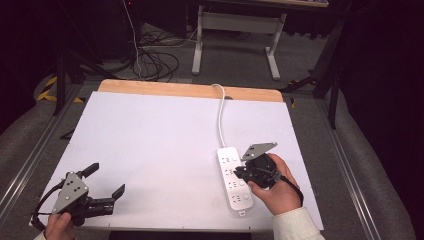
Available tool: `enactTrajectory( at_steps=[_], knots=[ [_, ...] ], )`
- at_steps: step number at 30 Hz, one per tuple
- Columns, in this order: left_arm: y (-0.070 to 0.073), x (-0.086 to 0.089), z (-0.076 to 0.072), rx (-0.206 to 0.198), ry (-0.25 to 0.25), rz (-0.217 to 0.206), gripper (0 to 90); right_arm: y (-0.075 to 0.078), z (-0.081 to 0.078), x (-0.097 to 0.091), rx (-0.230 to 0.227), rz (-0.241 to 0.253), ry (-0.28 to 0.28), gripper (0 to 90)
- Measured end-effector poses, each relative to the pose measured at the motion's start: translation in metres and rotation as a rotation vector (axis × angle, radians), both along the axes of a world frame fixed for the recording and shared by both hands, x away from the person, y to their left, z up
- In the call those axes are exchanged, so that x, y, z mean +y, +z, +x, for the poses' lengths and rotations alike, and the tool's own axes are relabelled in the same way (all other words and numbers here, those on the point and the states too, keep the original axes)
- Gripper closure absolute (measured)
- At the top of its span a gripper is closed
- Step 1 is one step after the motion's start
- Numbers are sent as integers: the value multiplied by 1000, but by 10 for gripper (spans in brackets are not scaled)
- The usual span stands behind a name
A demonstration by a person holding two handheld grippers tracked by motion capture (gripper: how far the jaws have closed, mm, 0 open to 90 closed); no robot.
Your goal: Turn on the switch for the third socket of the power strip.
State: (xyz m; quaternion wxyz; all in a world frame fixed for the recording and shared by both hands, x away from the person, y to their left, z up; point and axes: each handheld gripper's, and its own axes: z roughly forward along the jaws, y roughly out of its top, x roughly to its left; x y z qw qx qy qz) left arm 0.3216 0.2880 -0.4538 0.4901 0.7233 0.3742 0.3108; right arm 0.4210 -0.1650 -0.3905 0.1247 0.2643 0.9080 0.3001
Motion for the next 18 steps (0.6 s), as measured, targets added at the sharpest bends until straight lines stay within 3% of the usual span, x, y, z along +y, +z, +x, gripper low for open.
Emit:
enactTrajectory(
  at_steps=[1,2,3,5,6,12,13,18],
  knots=[
    [0,0,0,0,0,0,17,0,0,0,0,0,0,708],
    [0,0,0,0,0,-1,17,1,-1,0,-22,18,2,644],
    [0,0,0,0,0,0,17,3,-3,1,-71,43,2,520],
    [0,0,0,0,-3,2,17,4,-4,0,-91,49,2,483],
    [0,0,0,0,-1,0,17,7,-5,0,-125,68,-2,430],
    [0,0,0,0,-1,3,17,13,-11,-3,-195,115,-16,329],
    [0,0,0,0,-1,3,17,14,-13,-5,-209,142,-25,300],
    [0,0,0,-3,-2,0,17,15,-17,-11,-233,207,-49,256]
  ],
)
